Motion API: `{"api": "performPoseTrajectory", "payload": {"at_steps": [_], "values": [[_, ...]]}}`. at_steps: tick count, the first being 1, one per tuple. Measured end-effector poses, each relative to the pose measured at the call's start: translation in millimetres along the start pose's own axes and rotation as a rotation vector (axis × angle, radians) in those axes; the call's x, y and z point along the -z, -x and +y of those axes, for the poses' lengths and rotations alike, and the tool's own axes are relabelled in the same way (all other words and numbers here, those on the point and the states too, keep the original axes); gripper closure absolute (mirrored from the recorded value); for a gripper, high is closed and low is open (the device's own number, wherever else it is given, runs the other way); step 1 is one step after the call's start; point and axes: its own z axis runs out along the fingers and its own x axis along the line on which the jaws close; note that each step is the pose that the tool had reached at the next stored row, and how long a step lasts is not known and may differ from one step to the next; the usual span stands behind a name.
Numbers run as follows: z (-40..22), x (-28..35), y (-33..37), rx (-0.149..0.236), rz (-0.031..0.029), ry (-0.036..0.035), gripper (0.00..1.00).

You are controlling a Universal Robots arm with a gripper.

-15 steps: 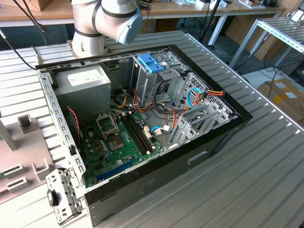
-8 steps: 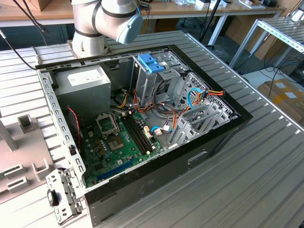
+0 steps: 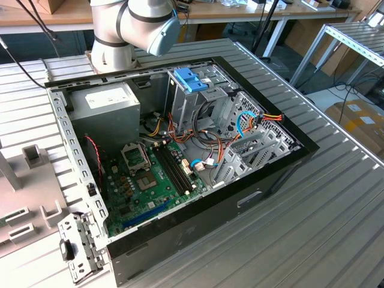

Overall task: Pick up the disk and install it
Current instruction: 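Pick up the disk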

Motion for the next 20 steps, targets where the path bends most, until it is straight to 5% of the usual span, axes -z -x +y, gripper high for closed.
{"api": "performPoseTrajectory", "payload": {"at_steps": [20], "values": [[0.0, 0.0, 0.0, 0.148, 0.0065, 0.0035, 0.89]]}}
